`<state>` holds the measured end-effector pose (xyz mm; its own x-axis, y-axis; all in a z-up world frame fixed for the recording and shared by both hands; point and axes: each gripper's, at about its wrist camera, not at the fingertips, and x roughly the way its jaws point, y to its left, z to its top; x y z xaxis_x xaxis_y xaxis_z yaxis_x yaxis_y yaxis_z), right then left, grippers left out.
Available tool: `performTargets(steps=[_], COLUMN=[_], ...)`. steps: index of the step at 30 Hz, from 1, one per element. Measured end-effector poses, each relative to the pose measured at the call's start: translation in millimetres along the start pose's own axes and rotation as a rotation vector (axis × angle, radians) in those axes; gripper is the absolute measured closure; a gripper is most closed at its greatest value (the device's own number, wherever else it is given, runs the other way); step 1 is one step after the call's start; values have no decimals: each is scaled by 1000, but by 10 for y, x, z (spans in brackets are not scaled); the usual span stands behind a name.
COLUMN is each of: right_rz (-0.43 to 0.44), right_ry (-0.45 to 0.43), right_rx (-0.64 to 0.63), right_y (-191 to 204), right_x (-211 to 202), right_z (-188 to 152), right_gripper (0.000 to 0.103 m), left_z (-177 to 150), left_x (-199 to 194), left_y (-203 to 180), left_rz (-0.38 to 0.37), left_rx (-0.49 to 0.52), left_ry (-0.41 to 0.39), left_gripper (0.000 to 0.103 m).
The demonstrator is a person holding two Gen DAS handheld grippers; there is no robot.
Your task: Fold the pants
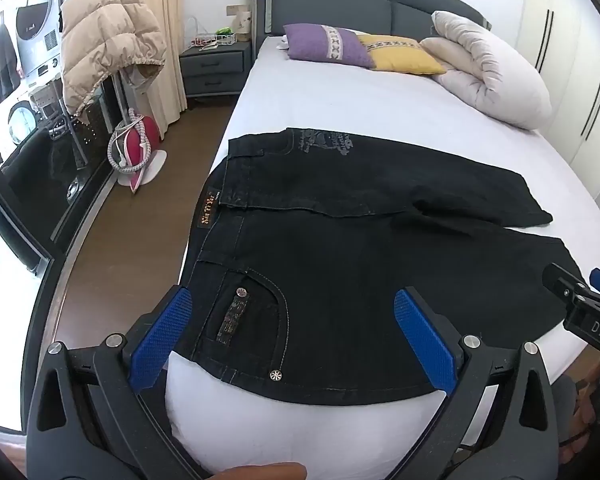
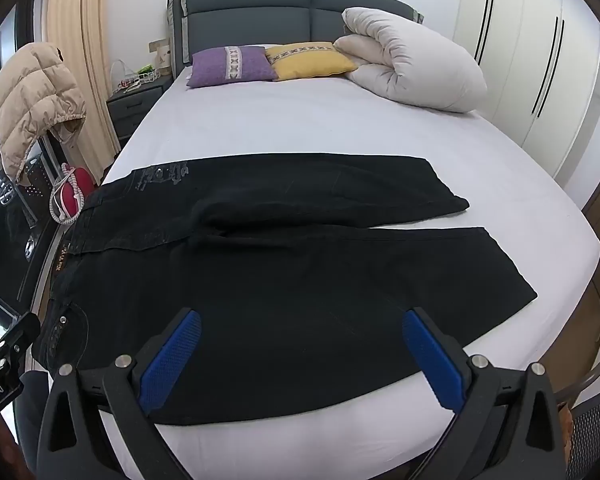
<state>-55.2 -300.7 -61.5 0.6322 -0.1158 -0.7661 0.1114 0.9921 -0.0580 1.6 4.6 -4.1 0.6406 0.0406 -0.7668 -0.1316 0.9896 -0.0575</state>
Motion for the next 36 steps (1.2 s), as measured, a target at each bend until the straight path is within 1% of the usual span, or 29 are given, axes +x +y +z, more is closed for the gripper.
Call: performTargets(steps=[14, 36], right_rz=[2, 2], right_ry=[-2, 1], right_rx=[-8, -12], right_y=[16, 48], right_x=[8, 35], right_z=[-30, -68], right_gripper=[0, 0], left_z=[-5, -61], left_x=[71, 79], left_y=[3, -9], left_rz=[8, 9], left_rx=[2, 18], left_ry=[6, 15], left_gripper=[0, 0])
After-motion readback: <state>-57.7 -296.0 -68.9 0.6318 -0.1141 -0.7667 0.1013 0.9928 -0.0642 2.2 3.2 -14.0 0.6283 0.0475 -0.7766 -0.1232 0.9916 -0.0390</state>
